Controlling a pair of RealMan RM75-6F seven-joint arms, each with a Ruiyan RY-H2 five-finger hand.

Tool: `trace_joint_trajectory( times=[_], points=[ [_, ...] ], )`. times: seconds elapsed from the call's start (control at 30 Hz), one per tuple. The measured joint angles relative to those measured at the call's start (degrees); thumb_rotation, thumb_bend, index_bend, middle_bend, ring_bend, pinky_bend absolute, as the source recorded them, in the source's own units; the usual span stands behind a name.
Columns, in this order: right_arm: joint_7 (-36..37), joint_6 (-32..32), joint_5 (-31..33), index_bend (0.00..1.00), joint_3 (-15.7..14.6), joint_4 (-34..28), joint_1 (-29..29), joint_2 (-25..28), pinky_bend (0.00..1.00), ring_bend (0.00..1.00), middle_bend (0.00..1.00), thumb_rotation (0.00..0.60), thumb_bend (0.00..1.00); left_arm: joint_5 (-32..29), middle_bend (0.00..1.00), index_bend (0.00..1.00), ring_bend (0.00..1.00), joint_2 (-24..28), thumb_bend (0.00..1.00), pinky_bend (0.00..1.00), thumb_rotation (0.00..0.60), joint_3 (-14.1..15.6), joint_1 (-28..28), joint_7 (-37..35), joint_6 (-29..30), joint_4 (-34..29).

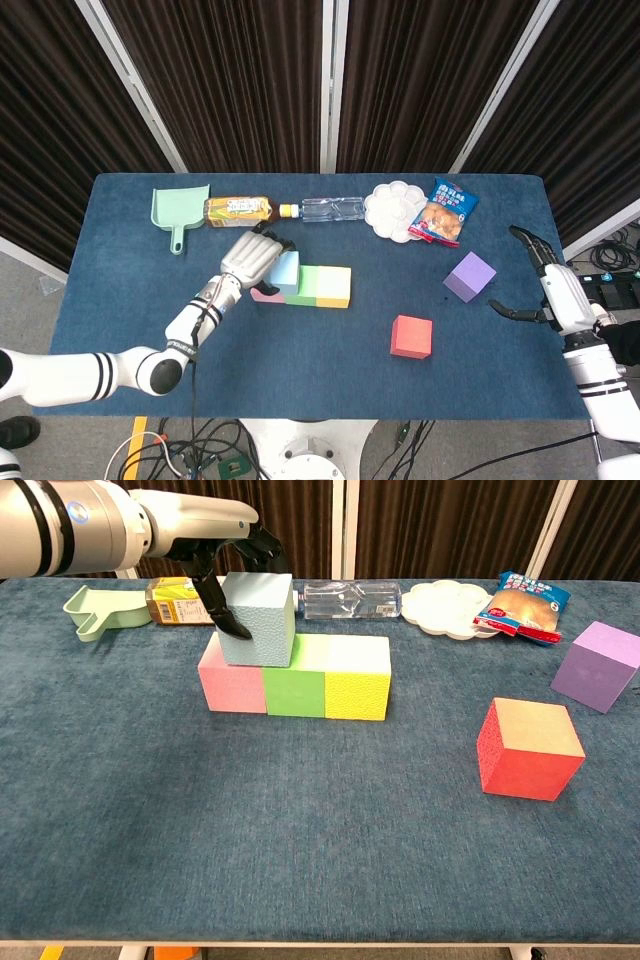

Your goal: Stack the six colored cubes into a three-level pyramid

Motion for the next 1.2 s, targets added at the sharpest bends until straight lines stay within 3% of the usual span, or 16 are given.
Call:
trace_joint_trajectory(
  times=[0.63, 1.0, 1.2],
  points=[
    [0.3, -0.6, 0.3, 0.0, 0.2, 0.6, 0.2, -0.3, 0.0, 0.0, 0.05, 0.6, 0.11, -0.6, 0.42, 0.34, 0.25, -0.7, 0.16, 0.09, 0.6, 1.1, -0.8, -0.5, -0.7, 1.7],
    [0.3, -0.7, 0.4, 0.0, 0.3, 0.7, 0.4, -0.5, 0.0, 0.0, 0.05, 0.6, 0.1, -0.6, 0.29, 0.19, 0.25, -0.8, 0.16, 0.09, 0.6, 1.9, -1.0, -0.3, -0.3, 0.9],
    [0.3, -0.6, 0.4, 0.0, 0.3, 0.7, 0.3, -0.3, 0.0, 0.0, 0.05, 0.6, 0.1, -1.0, 0.18, 0.12, 0.19, -0.6, 0.16, 0.09, 0.6, 2.0, -1.1, 0.1, 0.0, 0.1]
  ],
)
